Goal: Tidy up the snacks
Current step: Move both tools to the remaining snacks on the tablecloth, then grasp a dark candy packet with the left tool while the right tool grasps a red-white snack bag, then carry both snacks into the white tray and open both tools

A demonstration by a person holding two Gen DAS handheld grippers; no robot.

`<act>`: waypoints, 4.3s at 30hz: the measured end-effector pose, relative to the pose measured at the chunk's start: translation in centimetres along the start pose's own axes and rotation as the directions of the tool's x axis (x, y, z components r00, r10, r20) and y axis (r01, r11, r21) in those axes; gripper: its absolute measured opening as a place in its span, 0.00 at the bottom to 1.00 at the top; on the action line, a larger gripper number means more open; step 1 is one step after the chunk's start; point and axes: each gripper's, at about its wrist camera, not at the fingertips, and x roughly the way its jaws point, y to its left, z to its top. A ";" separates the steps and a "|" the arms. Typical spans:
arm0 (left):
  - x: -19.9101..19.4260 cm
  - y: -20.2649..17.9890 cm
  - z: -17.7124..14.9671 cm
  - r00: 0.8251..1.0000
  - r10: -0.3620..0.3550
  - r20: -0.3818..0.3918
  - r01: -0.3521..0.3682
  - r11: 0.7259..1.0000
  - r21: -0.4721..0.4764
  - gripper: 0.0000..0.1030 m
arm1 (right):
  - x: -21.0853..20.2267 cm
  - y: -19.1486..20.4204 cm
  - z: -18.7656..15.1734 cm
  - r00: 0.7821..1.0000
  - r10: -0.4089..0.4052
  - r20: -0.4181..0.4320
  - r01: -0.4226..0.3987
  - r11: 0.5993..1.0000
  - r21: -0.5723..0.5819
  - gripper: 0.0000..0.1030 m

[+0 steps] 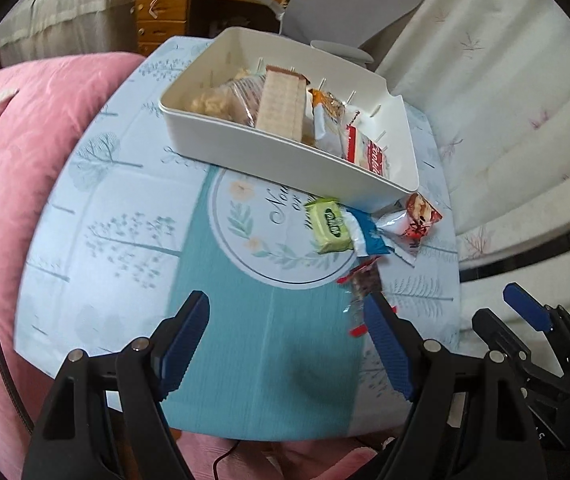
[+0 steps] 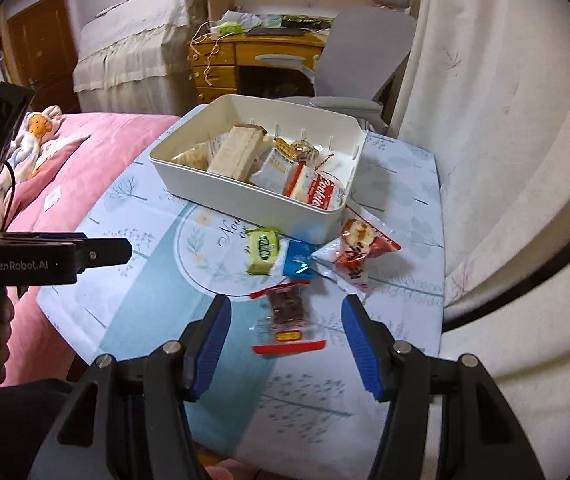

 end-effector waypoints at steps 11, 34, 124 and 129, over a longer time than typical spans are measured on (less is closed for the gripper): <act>5.6 -6.2 -1.7 0.995 0.073 -0.072 -0.077 0.995 -0.061 0.76 | 5.2 -7.4 1.0 0.984 0.142 -0.109 -0.145 0.989 -0.017 0.56; 16.9 -10.9 -0.7 0.952 0.206 -0.228 -0.214 0.977 -0.014 0.76 | 14.7 -14.8 0.9 0.929 0.355 -0.103 -0.329 0.921 0.208 0.56; 3.0 4.6 20.0 0.994 0.107 -0.037 -0.099 0.979 0.176 0.45 | 5.0 -2.8 12.9 0.962 0.007 0.273 -0.091 0.951 0.296 0.06; 3.6 5.1 22.1 0.999 0.050 0.021 -0.054 0.967 0.247 0.52 | 6.6 0.4 14.5 0.956 -0.069 0.284 0.004 0.974 0.224 0.06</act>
